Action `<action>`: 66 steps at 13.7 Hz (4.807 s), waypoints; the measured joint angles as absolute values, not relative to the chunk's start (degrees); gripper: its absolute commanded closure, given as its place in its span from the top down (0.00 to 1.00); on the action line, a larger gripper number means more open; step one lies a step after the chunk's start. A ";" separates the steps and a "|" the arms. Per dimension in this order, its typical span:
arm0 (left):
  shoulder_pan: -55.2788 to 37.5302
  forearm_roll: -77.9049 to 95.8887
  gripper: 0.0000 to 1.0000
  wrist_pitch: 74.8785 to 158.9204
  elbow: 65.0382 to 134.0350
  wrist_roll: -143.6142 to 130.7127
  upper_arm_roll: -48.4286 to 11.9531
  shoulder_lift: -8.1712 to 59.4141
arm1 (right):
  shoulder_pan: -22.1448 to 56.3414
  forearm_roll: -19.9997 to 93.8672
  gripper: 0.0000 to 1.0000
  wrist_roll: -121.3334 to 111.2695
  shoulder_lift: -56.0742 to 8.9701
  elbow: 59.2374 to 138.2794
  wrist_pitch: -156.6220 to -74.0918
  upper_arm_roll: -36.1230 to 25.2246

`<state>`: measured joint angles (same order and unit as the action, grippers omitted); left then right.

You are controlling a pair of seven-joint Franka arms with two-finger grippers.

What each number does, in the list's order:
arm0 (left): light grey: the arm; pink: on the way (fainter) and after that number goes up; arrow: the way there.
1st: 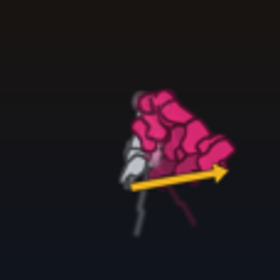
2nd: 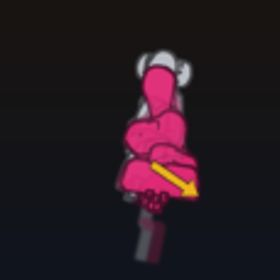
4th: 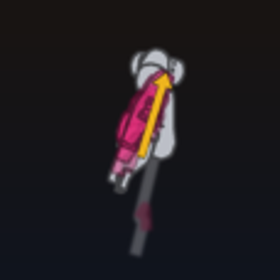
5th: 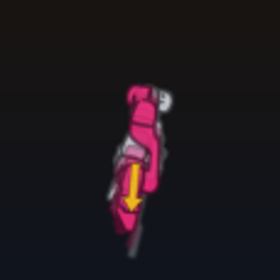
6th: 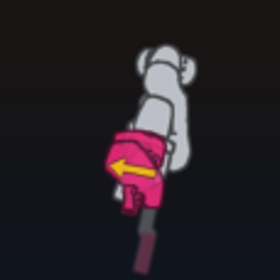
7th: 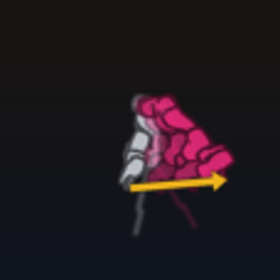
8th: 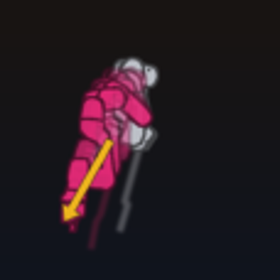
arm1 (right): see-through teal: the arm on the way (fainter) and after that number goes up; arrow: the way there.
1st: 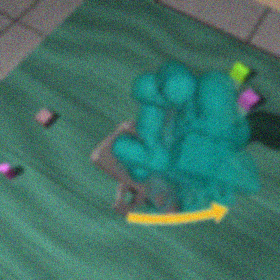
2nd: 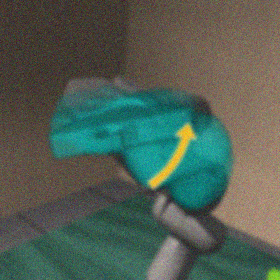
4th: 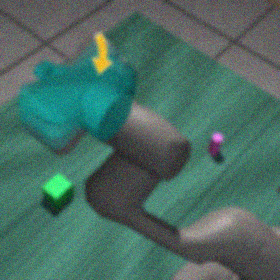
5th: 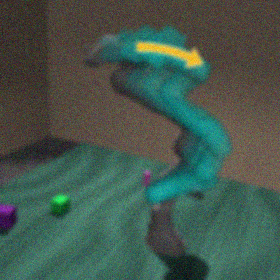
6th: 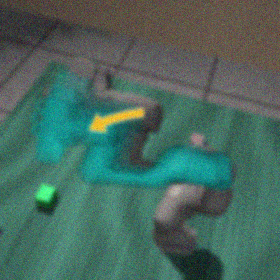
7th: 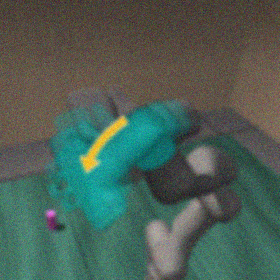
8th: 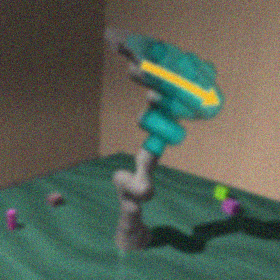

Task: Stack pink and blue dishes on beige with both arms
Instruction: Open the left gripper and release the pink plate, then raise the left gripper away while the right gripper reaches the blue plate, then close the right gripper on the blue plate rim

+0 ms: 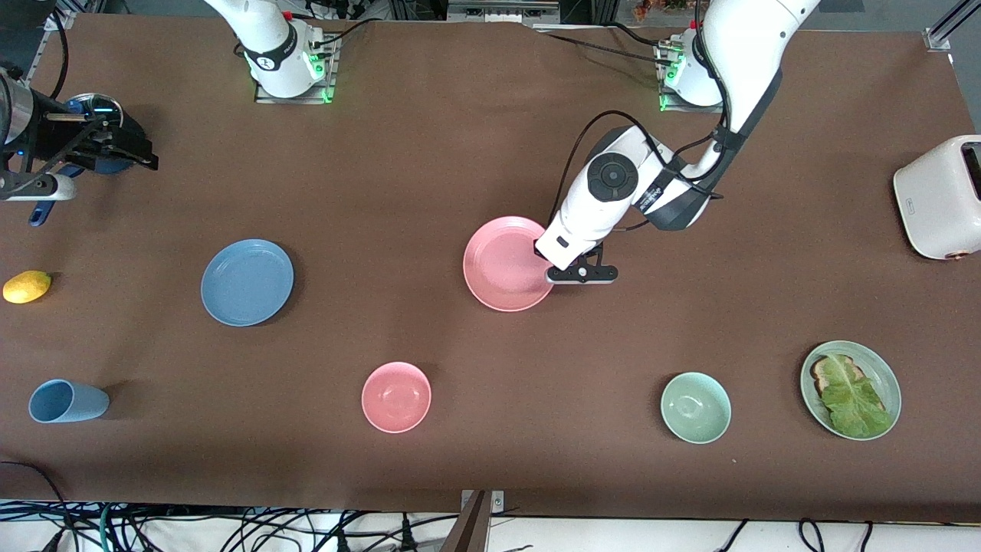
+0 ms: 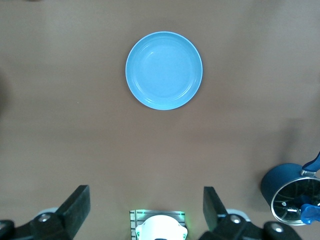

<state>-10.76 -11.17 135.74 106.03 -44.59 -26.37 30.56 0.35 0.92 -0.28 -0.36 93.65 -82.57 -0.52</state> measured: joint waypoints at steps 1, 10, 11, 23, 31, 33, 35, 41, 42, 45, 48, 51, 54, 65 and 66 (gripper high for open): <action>-10.99 -12.57 0.00 135.94 105.99 -45.71 -26.37 30.70 | 0.35 0.92 1.00 -0.28 -0.36 93.64 -82.57 -0.52; -11.58 -14.79 0.00 138.99 107.78 -46.73 -26.36 31.54 | 0.35 0.92 1.00 -0.28 -0.36 93.64 -82.56 -0.52; -11.64 -14.80 0.00 139.13 108.12 -46.73 -26.36 31.54 | 0.35 0.92 1.00 -0.28 -0.36 93.64 -82.55 -0.52; -11.71 -14.81 0.70 139.48 109.32 -46.73 -25.93 30.81 | 0.35 0.92 1.00 -0.26 -0.36 93.59 -81.72 -0.37; -6.70 -14.82 0.69 131.28 108.07 -41.29 -25.47 23.66 | 0.36 0.92 1.00 -0.24 -0.32 93.53 -81.71 -0.05; -4.61 -14.79 0.68 127.98 106.45 -37.82 -25.44 22.17 | 0.38 0.92 1.00 -0.24 -0.32 93.53 -81.71 0.03; -1.99 -14.68 0.68 126.59 105.74 -33.76 -25.10 20.76 | 0.38 0.92 1.00 -0.24 -0.32 93.53 -81.71 0.04; 0.21 -10.19 0.69 122.99 105.36 -14.94 -15.55 16.92 | 0.22 0.83 1.00 -0.24 -1.75 93.63 -81.73 -0.38; 0.50 -9.90 0.69 122.22 105.26 -12.16 -14.16 16.27 | 0.14 0.68 1.00 -0.24 -2.74 93.73 -81.74 -0.94; 2.37 -9.83 0.68 119.82 104.56 -6.06 -11.89 14.79 | -0.03 0.55 1.00 -2.34 -7.13 94.18 -82.47 -4.04; 3.01 -9.83 0.68 116.49 102.69 -1.83 -9.34 13.71 | -0.37 0.57 1.00 -6.74 -12.59 96.05 -88.85 -6.93; 3.27 -9.27 0.69 113.13 100.06 1.13 -7.26 13.11 | -0.68 0.59 1.00 -10.79 -16.80 100.62 -99.72 -7.56; 4.13 -8.93 0.69 109.19 96.63 1.99 -6.84 12.95 | -1.73 1.72 1.00 -15.09 -20.72 105.05 -110.25 -7.61; 5.35 -7.79 0.79 97.03 86.60 2.34 -6.62 12.24 | -7.68 21.40 0.62 -29.33 -35.79 102.07 -121.02 -7.66; 5.34 -7.78 0.89 95.92 85.92 2.34 -6.63 11.92 | -7.76 23.07 0.51 -29.42 -36.71 101.56 -121.01 -7.67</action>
<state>5.34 -7.78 95.92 85.92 2.34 -6.63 11.92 -7.76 23.07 -29.42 -36.71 101.56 -121.01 -7.67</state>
